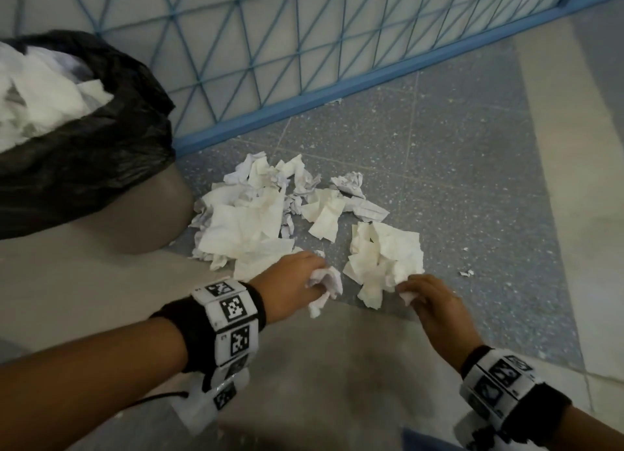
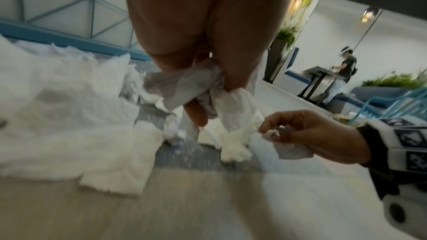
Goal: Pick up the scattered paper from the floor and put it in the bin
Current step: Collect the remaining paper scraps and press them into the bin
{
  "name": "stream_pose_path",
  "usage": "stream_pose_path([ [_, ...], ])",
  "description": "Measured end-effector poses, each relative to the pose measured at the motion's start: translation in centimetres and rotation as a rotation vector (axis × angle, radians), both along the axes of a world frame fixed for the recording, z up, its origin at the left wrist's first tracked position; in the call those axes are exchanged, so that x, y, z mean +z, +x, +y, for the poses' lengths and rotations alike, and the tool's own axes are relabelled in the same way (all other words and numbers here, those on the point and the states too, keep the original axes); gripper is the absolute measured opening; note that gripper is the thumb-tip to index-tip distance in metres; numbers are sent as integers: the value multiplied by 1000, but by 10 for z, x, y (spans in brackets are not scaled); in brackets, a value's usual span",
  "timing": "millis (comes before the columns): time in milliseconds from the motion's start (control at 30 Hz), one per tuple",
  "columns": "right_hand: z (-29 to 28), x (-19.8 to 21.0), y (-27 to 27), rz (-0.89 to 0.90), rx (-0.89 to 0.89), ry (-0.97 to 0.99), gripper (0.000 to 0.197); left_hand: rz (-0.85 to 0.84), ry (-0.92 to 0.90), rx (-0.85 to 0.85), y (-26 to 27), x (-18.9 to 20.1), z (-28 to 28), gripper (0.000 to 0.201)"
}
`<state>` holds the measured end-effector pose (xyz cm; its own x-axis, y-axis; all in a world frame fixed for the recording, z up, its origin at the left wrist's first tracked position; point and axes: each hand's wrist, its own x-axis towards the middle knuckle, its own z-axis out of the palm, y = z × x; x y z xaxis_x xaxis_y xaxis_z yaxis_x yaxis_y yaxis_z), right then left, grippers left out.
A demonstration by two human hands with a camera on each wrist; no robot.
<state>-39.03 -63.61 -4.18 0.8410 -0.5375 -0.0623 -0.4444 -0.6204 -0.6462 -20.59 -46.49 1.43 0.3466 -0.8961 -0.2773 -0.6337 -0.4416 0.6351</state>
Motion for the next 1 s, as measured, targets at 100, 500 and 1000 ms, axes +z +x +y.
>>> stream_pose_path([
  [100, 11, 57, 51, -78, 78, 217, 47, -20, -41, 58, 34, 53, 13, 13],
  [500, 132, 237, 320, -400, 534, 159, 23, -604, -122, 717, 197, 182, 143, 34],
  [1000, 218, 205, 386, 270, 699, -392, 38, -612, 515, 605, 244, 168, 185, 67],
])
